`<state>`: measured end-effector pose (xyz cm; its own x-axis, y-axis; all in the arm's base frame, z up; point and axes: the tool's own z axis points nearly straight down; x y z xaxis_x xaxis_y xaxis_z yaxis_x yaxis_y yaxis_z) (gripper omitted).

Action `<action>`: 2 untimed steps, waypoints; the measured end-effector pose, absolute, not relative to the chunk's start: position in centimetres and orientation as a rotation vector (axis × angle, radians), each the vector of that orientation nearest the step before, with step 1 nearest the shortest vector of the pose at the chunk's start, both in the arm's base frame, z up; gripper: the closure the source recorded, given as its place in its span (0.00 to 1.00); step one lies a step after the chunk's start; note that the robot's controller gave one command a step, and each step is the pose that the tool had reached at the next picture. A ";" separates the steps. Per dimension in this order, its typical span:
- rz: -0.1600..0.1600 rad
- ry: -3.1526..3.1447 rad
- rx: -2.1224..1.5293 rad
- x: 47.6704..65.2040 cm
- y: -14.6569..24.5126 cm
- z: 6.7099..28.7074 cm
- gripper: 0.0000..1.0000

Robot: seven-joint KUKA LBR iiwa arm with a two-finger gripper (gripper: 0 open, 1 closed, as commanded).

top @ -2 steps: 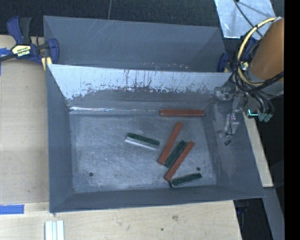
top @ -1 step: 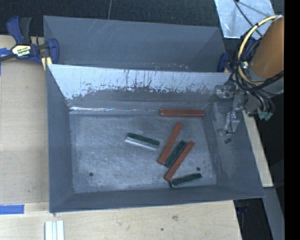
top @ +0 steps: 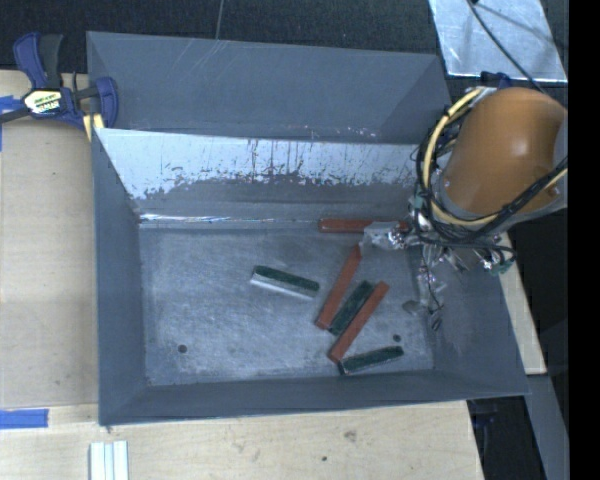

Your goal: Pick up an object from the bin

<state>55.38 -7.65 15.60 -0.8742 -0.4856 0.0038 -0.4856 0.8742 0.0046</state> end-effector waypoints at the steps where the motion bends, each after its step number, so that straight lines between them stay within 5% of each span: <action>1: 0.001 -3.008 0.920 56.8 -6.6 16.1 0.00; 2: 0.003 -2.873 1.283 54.4 -5.7 14.2 0.00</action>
Offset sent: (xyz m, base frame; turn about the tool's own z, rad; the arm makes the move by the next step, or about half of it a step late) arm -0.0255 0.0256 -0.0263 -0.4762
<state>54.36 -5.65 14.17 -0.6673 -0.7448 -0.0034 -0.7448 0.6673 -0.0035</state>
